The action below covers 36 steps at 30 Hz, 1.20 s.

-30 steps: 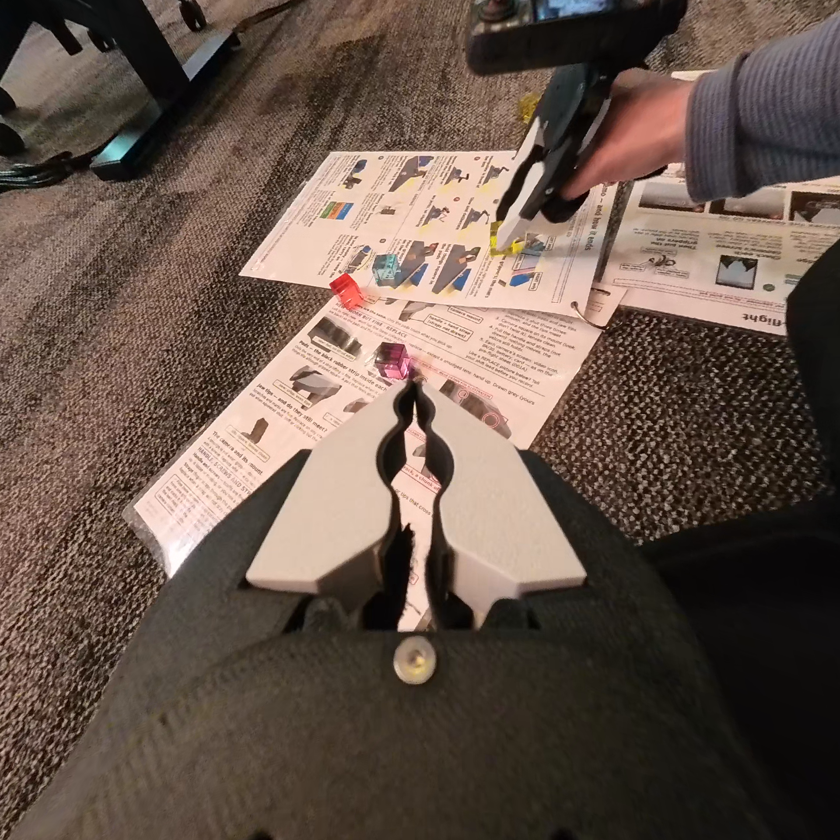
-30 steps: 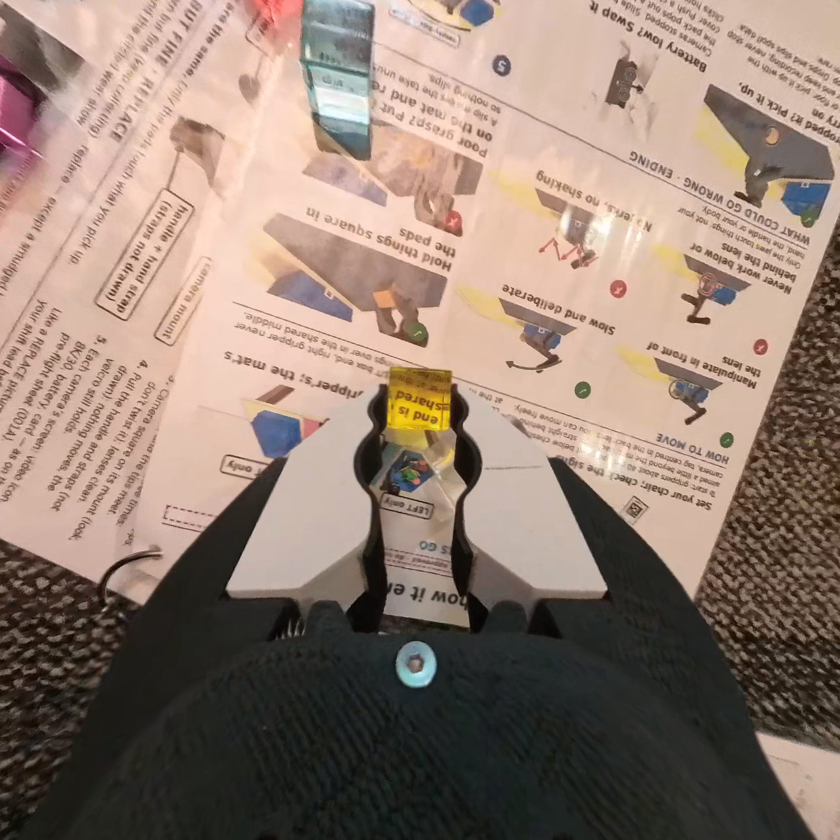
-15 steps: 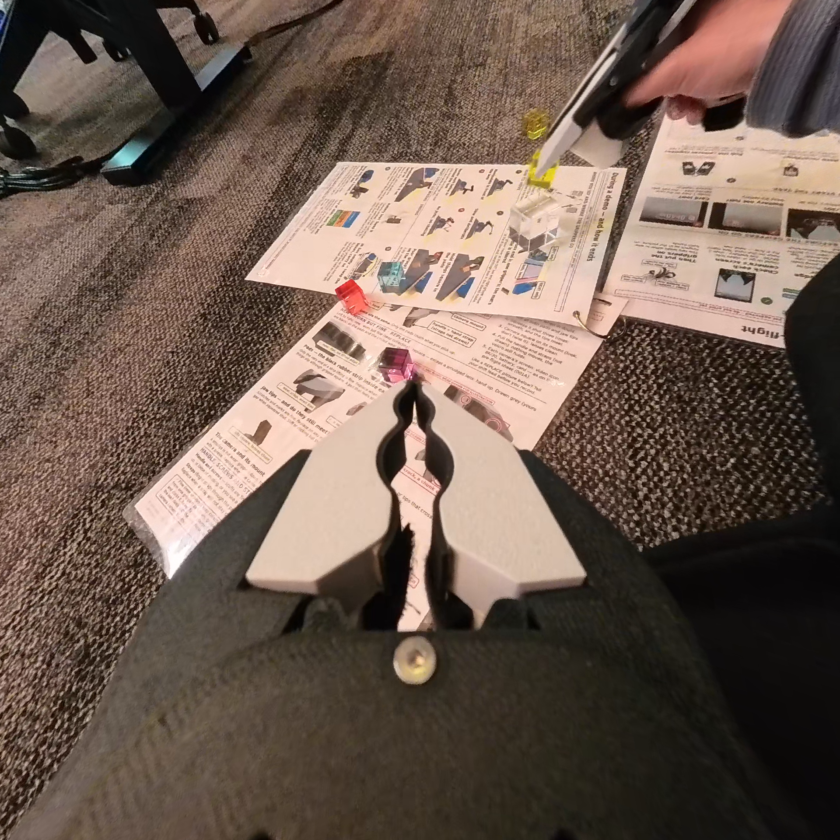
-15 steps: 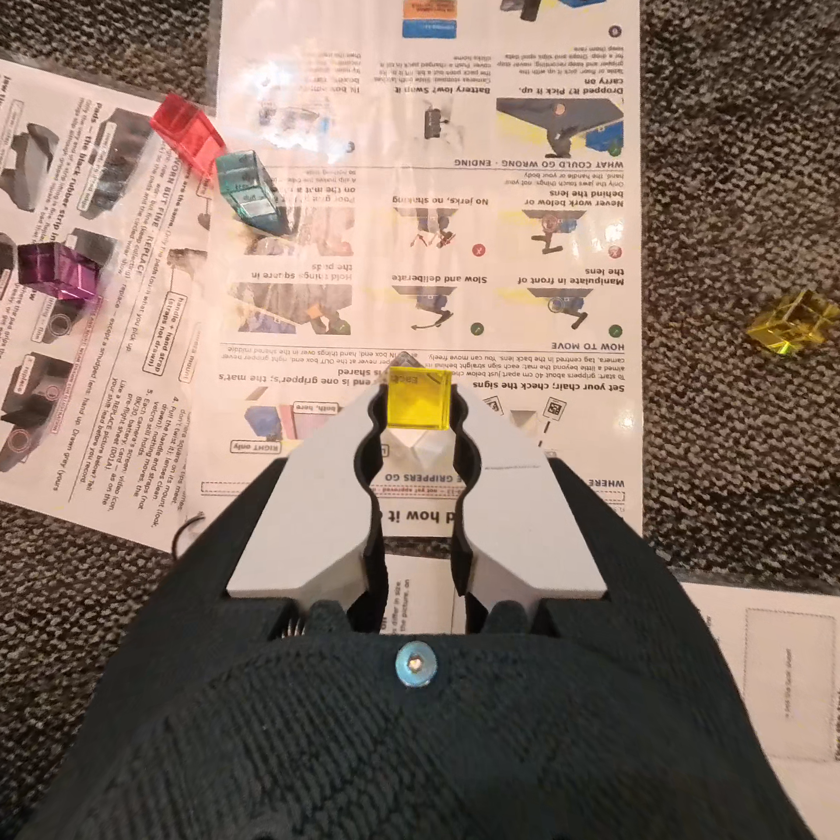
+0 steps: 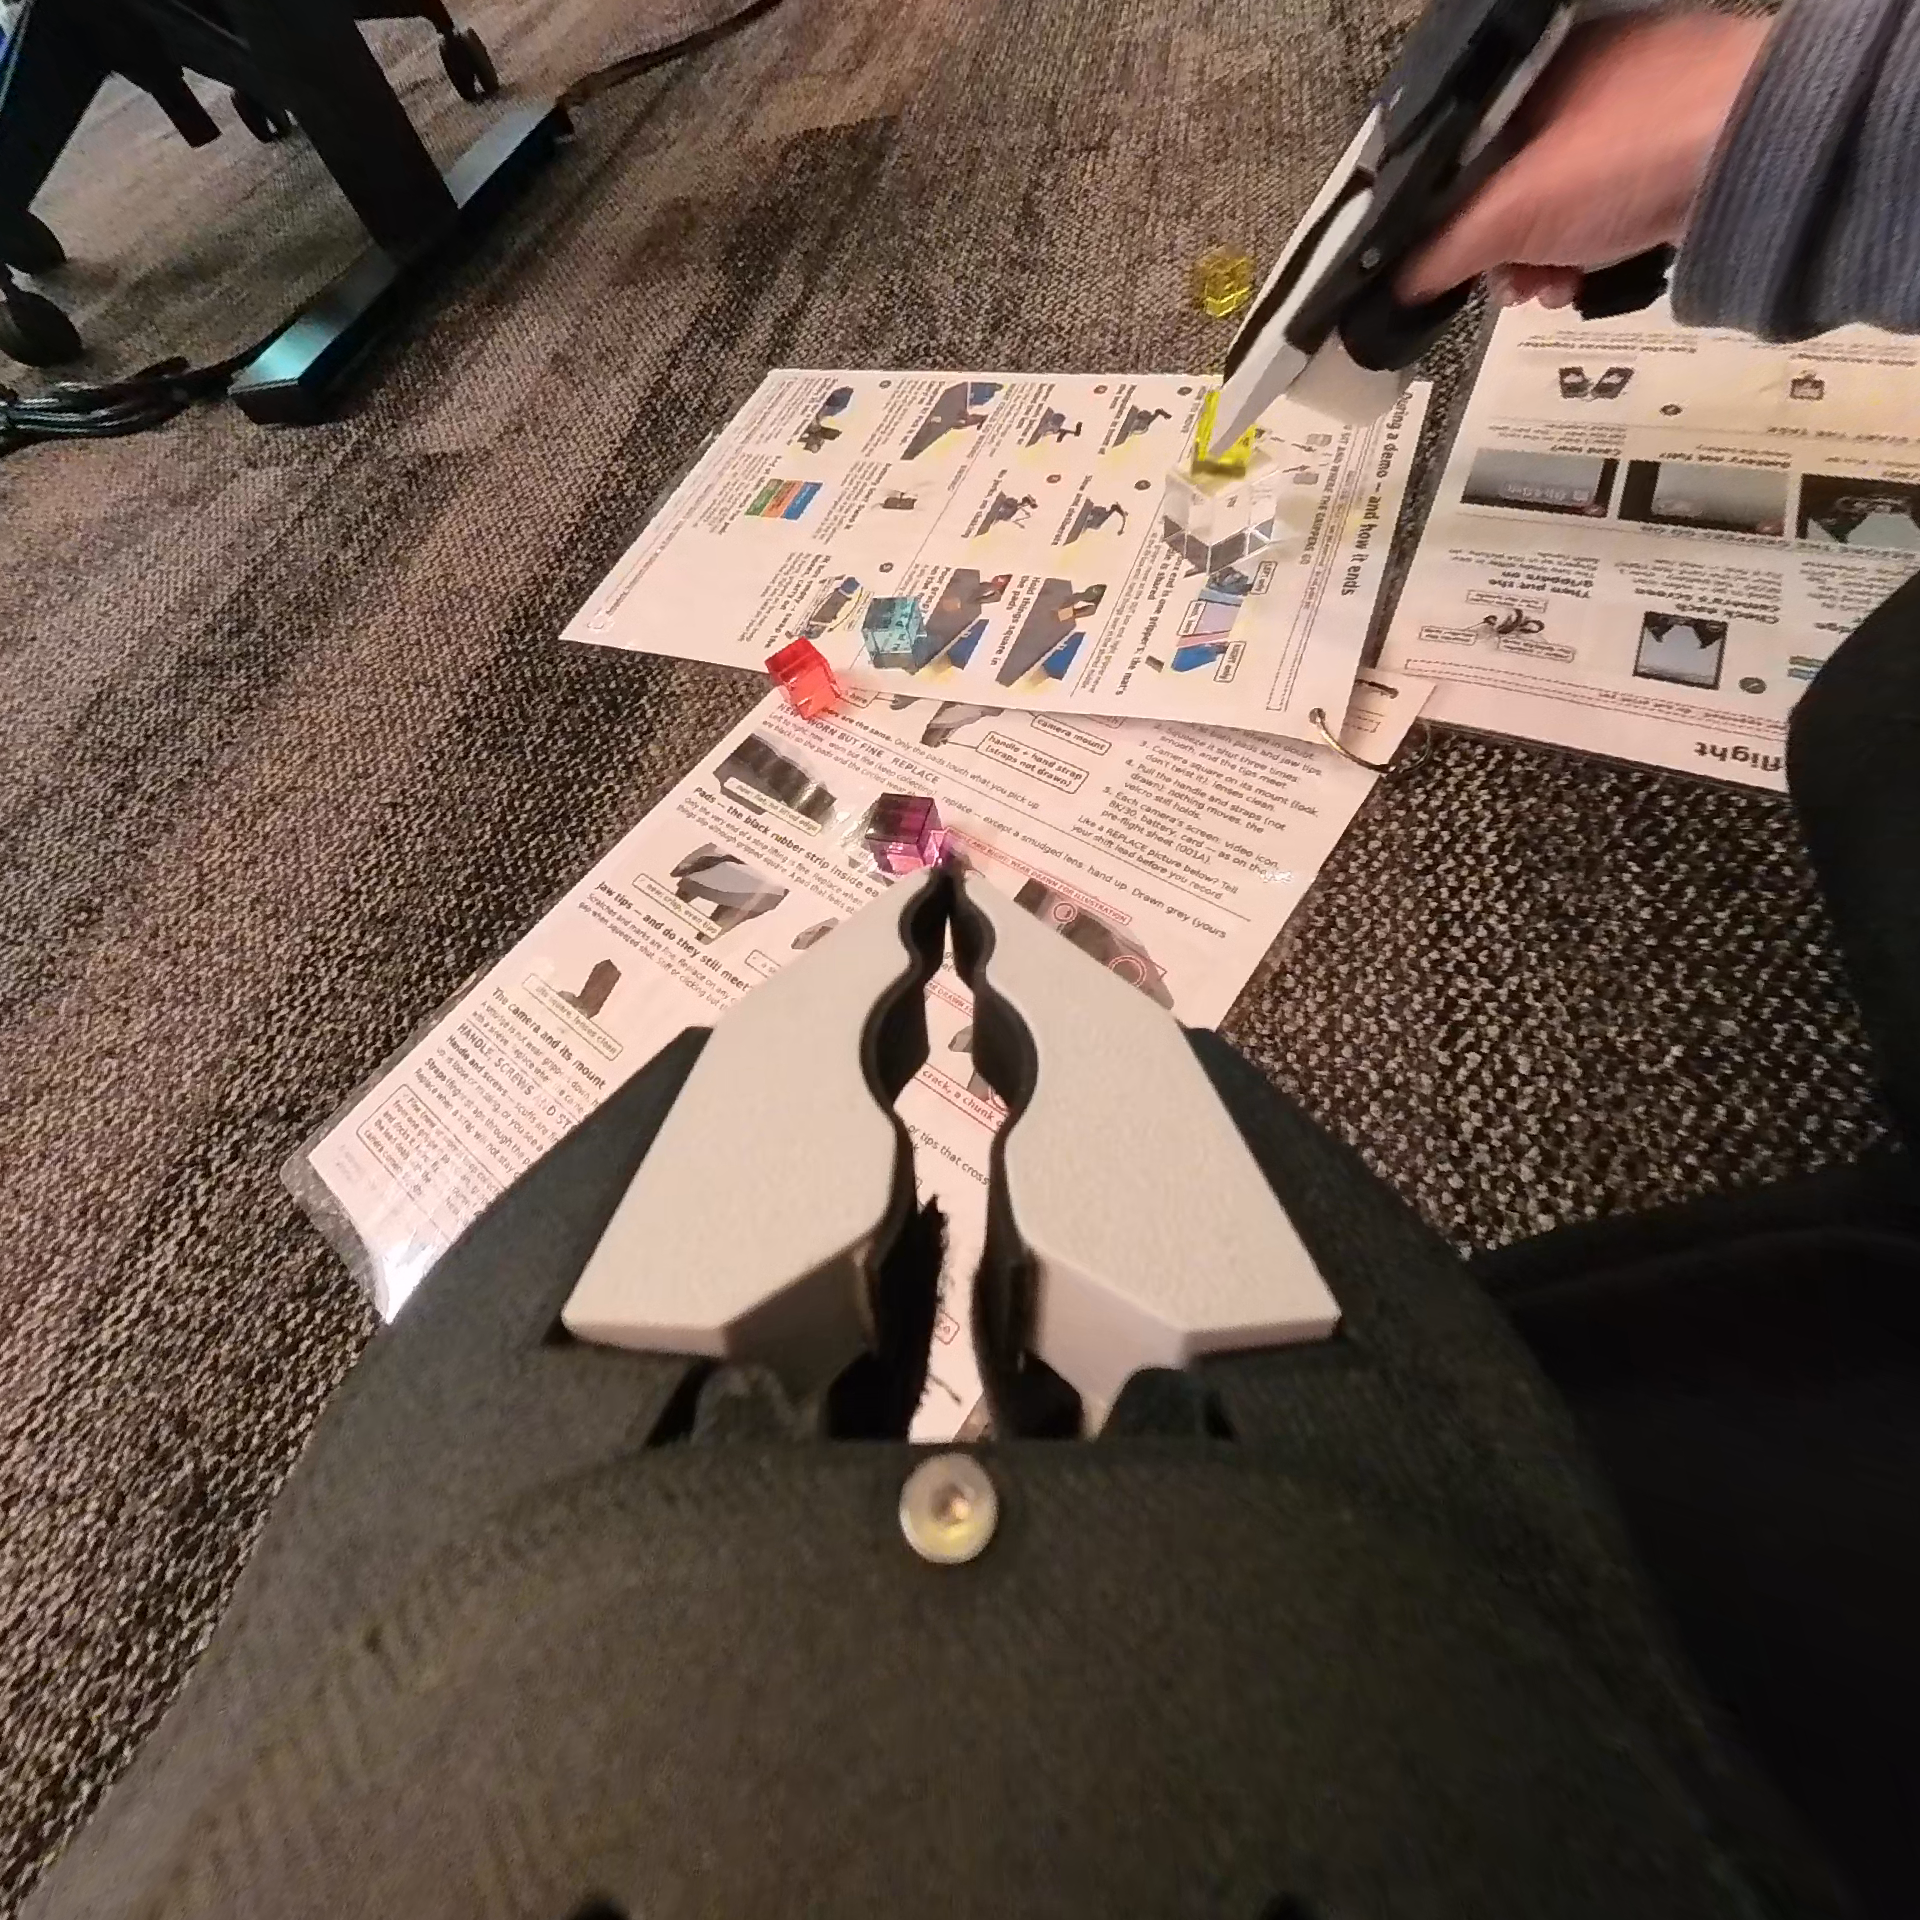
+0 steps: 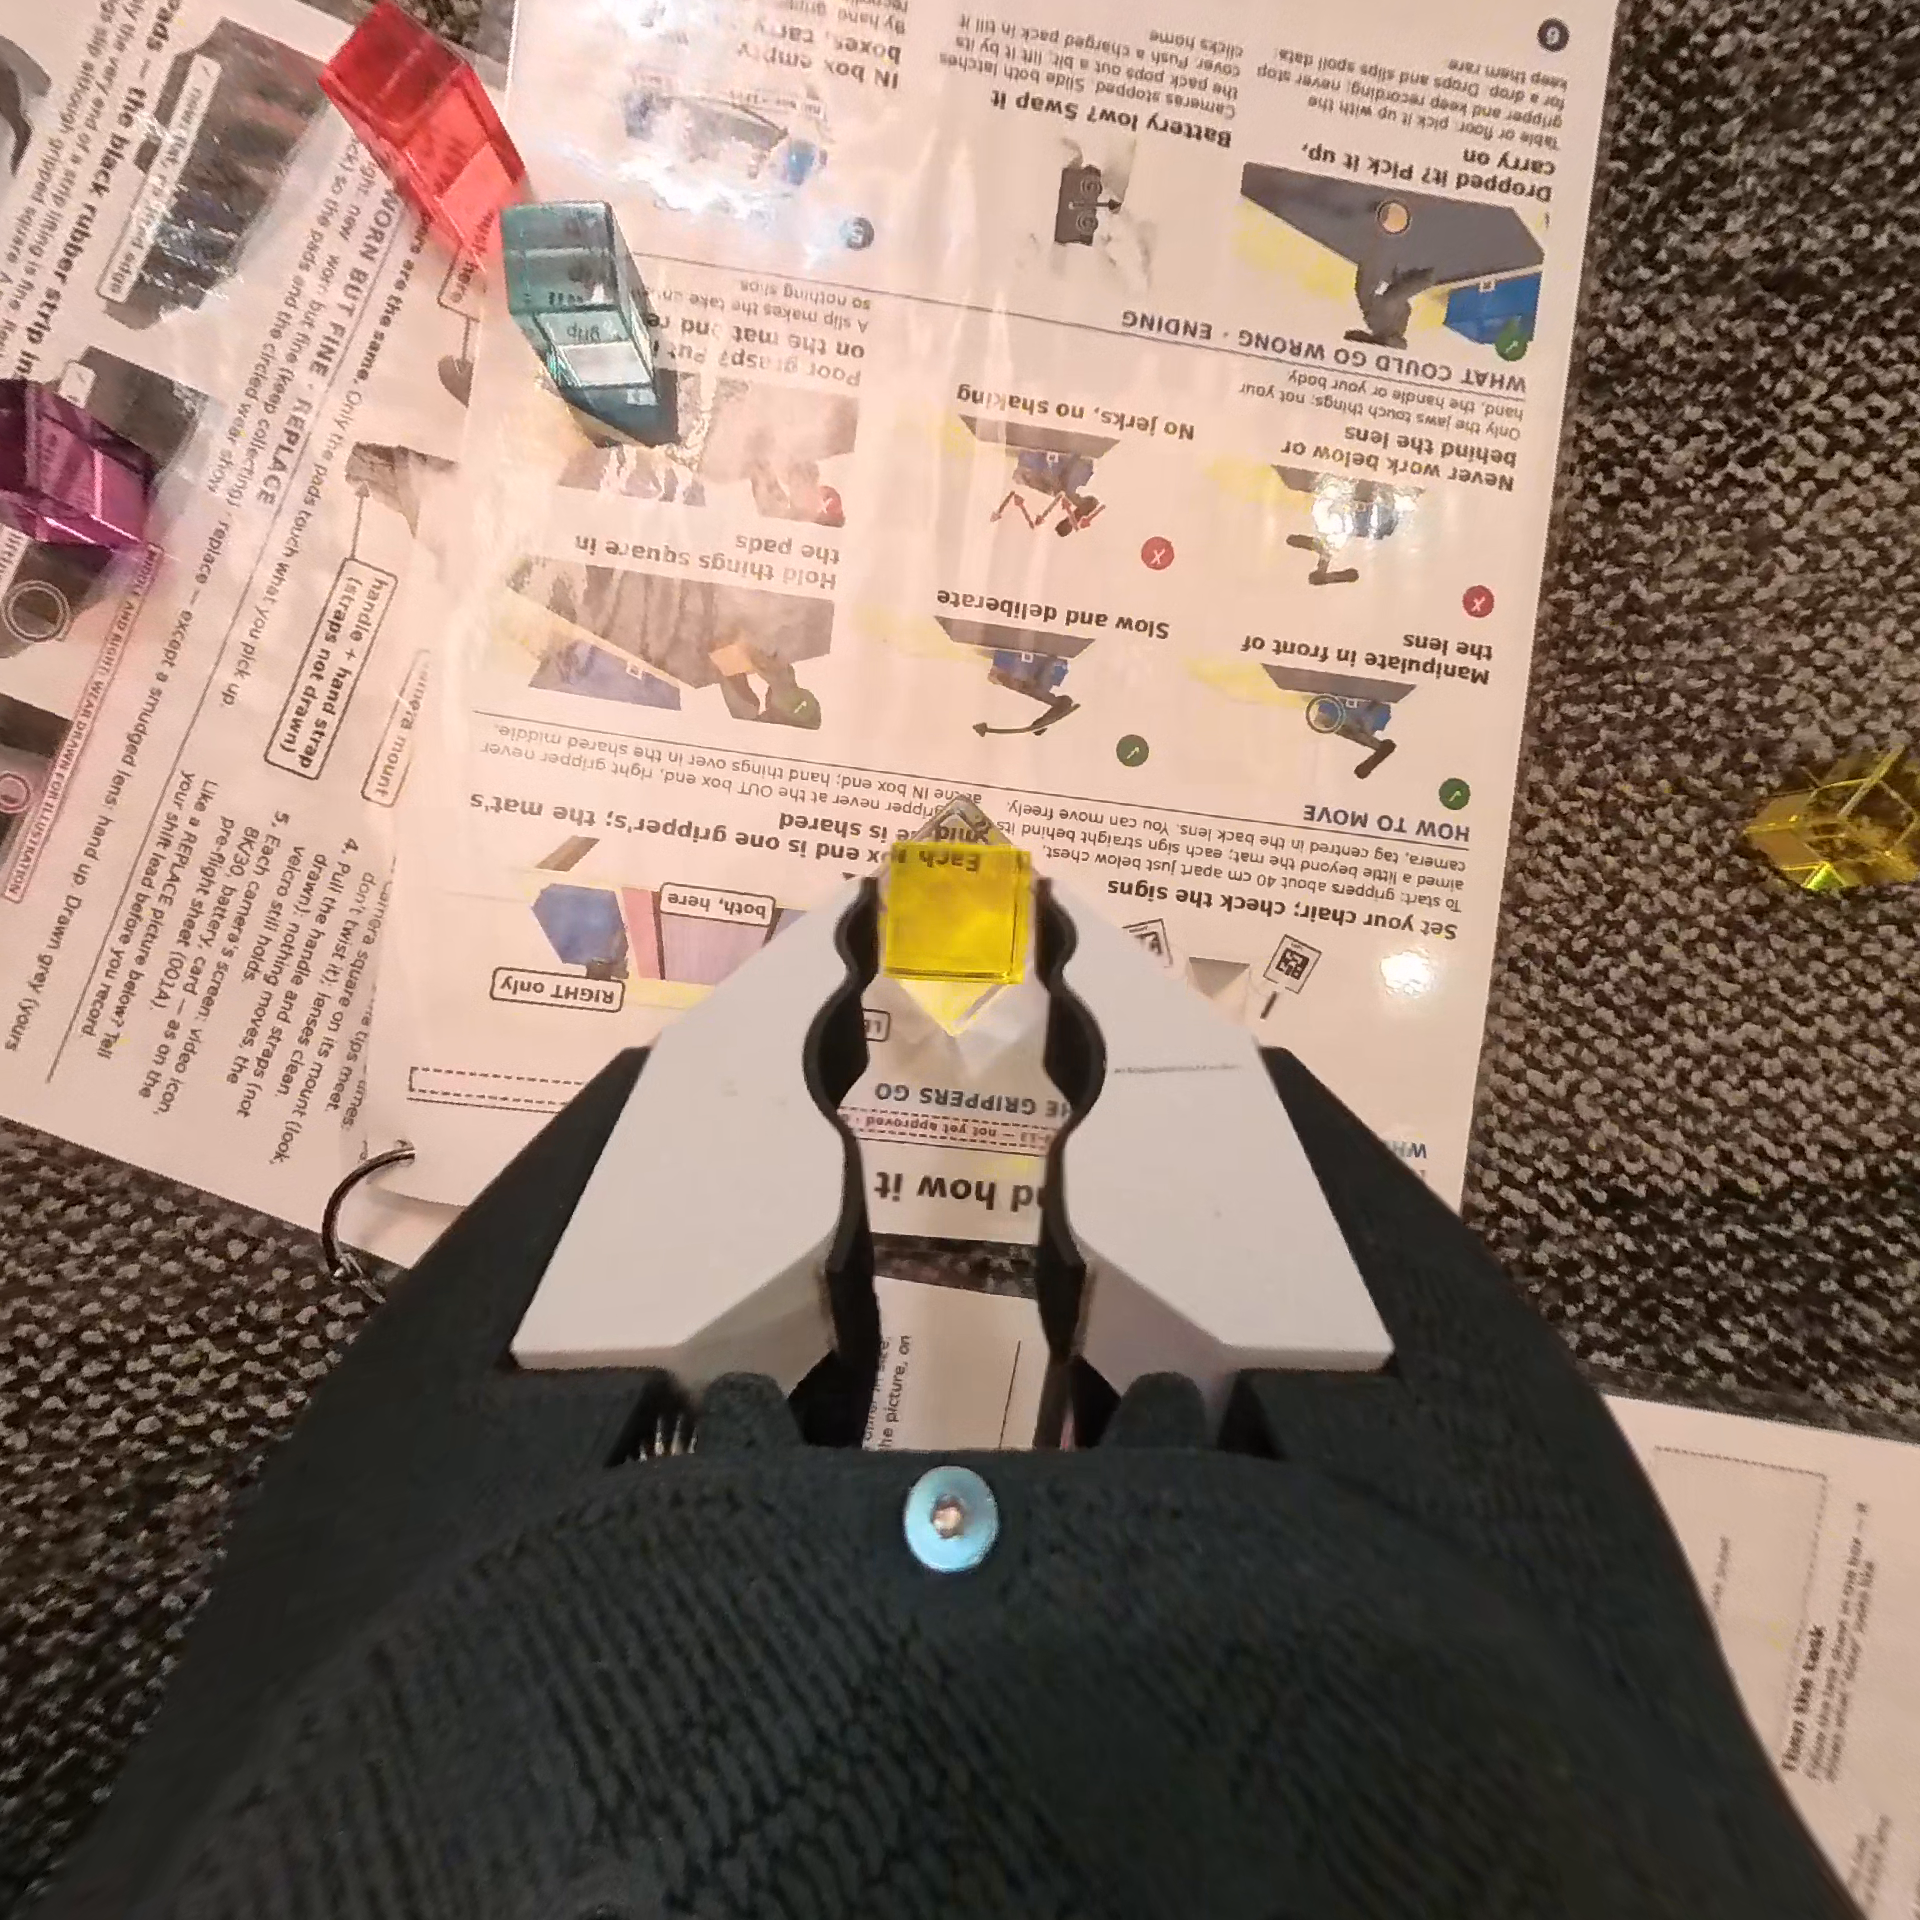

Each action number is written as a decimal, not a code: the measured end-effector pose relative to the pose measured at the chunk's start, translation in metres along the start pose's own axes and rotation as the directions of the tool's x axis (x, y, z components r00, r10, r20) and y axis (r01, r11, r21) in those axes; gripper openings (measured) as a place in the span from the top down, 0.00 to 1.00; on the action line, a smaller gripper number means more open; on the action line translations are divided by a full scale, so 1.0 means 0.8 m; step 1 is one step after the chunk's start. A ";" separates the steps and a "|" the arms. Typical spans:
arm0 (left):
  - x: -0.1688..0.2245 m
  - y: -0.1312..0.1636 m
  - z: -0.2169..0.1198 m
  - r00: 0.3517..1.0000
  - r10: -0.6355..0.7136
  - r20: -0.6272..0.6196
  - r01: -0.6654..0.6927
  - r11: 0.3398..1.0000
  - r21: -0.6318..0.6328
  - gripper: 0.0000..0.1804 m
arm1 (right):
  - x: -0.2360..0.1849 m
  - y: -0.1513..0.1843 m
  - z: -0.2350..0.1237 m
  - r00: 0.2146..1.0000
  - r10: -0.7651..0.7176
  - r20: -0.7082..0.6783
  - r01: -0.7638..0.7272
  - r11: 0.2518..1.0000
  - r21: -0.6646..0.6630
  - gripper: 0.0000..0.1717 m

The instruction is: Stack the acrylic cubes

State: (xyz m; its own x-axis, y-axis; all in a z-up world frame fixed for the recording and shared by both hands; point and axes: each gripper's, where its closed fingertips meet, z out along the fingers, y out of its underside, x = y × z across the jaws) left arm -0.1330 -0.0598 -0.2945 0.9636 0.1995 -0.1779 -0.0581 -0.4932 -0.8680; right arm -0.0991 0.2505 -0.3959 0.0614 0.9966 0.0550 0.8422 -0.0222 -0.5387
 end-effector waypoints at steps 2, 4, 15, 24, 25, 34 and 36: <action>0.000 0.000 0.000 1.000 0.000 0.000 0.000 1.000 -0.001 1.00 | 0.000 0.000 -0.002 1.000 0.009 0.007 -0.009 1.000 0.006 0.79; 0.000 0.000 0.000 1.000 0.000 -0.001 0.000 1.000 -0.002 1.00 | 0.000 0.001 -0.003 0.999 0.024 0.024 -0.024 1.000 0.008 0.77; 0.001 0.000 0.000 1.000 0.006 0.000 -0.006 1.000 -0.003 1.00 | 0.017 0.009 -0.012 0.999 -0.023 -0.036 0.022 1.000 -0.018 0.82; 0.001 0.002 0.000 1.000 0.009 -0.001 -0.009 1.000 -0.007 1.00 | 0.011 -0.004 0.003 0.987 0.159 -0.022 -0.159 0.987 0.003 0.66; 0.001 0.001 0.000 1.000 0.009 0.000 -0.009 1.000 -0.006 1.00 | 0.011 -0.003 0.005 0.989 0.144 -0.021 -0.144 0.990 -0.003 0.69; -0.001 0.000 -0.001 1.000 0.001 0.008 -0.001 1.000 0.001 1.00 | -0.007 0.007 0.008 0.997 -0.058 0.058 0.061 0.997 -0.049 0.83; -0.002 0.000 -0.001 1.000 -0.002 0.009 0.002 1.000 0.003 1.00 | -0.009 0.008 0.007 0.992 -0.107 0.069 0.111 0.993 -0.051 0.84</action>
State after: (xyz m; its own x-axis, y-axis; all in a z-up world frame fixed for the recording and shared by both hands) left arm -0.1342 -0.0608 -0.2939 0.9614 0.2082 -0.1802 -0.0569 -0.4900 -0.8699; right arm -0.0972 0.2439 -0.4043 -0.0662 0.9963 0.0542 0.8703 0.0842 -0.4854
